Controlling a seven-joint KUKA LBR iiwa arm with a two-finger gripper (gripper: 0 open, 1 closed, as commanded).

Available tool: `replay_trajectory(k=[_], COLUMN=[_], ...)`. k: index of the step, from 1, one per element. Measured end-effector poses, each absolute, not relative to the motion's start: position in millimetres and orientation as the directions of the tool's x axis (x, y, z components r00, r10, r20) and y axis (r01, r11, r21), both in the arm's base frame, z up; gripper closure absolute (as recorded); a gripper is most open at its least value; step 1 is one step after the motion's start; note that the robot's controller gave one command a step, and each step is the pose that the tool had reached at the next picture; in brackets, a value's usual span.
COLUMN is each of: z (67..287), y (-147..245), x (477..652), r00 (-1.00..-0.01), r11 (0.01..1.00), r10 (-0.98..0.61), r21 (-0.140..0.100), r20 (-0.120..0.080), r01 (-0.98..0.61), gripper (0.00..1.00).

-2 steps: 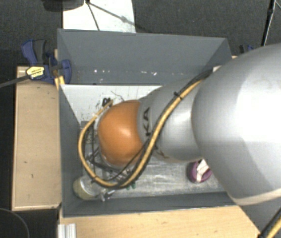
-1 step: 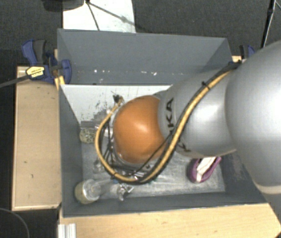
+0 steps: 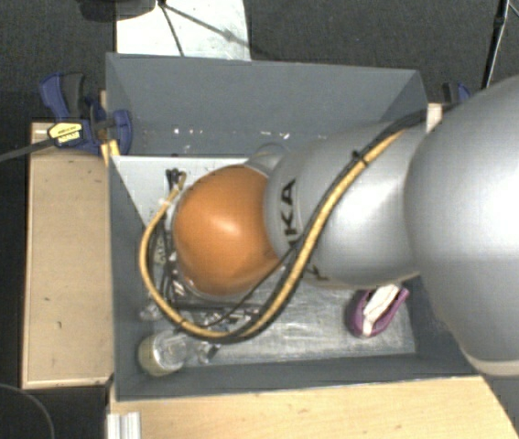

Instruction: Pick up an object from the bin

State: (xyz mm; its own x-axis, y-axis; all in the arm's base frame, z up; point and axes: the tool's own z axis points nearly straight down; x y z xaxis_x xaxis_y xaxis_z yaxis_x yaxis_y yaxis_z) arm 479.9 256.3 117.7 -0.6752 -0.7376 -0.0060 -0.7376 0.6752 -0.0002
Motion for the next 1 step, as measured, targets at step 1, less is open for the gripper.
replay_trajectory(k=[1], z=[72.2], y=[234.9], x=[480.4], r00=[-0.602], r11=[0.602], r10=[-0.799], r21=[-0.006], r20=[-0.016], r01=[-0.799], gripper=[0.0])
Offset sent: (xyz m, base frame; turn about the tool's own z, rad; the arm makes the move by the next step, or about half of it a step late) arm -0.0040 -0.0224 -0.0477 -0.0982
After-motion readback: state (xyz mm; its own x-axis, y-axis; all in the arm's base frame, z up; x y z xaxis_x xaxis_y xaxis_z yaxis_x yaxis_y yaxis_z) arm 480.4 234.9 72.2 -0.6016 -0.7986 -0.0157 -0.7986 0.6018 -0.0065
